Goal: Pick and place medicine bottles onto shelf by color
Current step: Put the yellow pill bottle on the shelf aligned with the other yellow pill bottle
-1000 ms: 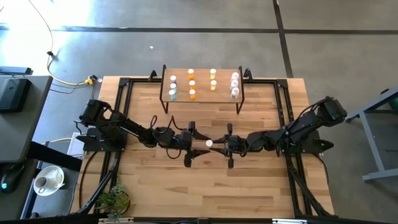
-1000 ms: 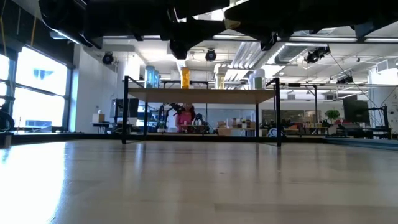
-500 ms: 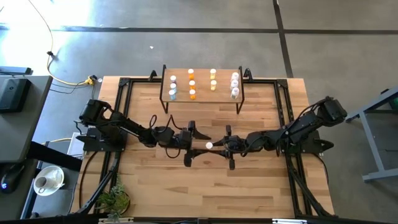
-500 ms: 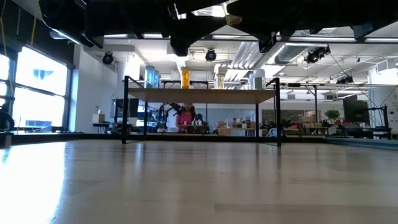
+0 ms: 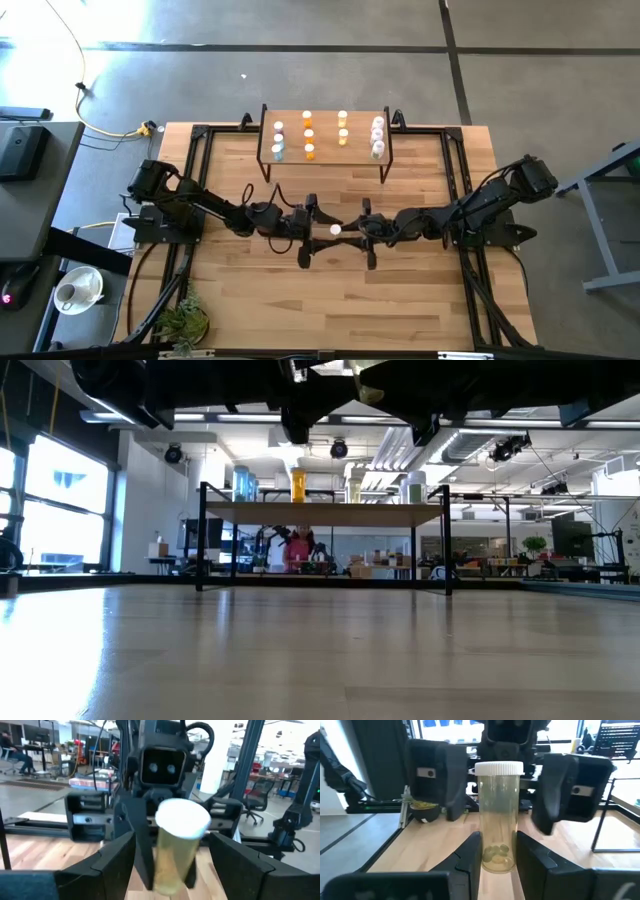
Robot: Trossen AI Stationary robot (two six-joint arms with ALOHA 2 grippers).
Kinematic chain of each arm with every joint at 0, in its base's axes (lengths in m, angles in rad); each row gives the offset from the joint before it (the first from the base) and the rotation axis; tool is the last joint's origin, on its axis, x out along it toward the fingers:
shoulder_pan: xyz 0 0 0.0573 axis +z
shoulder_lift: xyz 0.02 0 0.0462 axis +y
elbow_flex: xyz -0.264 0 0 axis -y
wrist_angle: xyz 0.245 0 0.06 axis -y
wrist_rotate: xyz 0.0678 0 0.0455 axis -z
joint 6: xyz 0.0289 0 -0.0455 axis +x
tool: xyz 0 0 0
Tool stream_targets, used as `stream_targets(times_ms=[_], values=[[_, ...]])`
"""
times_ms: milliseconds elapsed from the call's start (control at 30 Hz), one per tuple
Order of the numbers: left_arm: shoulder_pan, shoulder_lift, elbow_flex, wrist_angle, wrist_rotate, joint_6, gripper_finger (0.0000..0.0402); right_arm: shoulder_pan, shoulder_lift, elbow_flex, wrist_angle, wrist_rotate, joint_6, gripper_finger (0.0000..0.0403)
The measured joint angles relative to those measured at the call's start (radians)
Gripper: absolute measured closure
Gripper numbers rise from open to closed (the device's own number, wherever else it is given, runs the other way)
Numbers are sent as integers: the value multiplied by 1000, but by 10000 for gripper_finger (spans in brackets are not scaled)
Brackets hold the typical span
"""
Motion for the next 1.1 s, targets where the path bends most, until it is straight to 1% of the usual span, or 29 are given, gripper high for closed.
stream_targets(times_ms=[67, 233, 567, 800, 933, 1000, 1100], values=[[0, 0, 3, 5, -9, 0, 159, 0, 0, 0, 0, -18, 0, 315], [2, 0, 3, 2, -33, 7, 168, 0, 0, 0, 0, -20, -10, 315], [2, 0, 3, -7, -31, 19, 241, 0, 0, 0, 0, -16, -18, 315], [1, 0, 3, -8, -31, 27, 278, 0, 0, 0, -1, -7, -16, 315], [1, 0, 3, -20, -34, 60, 294, 0, 0, 0, -11, -6, 20, 315], [1, 0, 3, -33, -35, 62, 301, 0, 0, 0, -24, -6, 24, 307], [1, 0, 3, -47, -39, 61, 307, 0, 0, 0, -38, -6, 32, 283]])
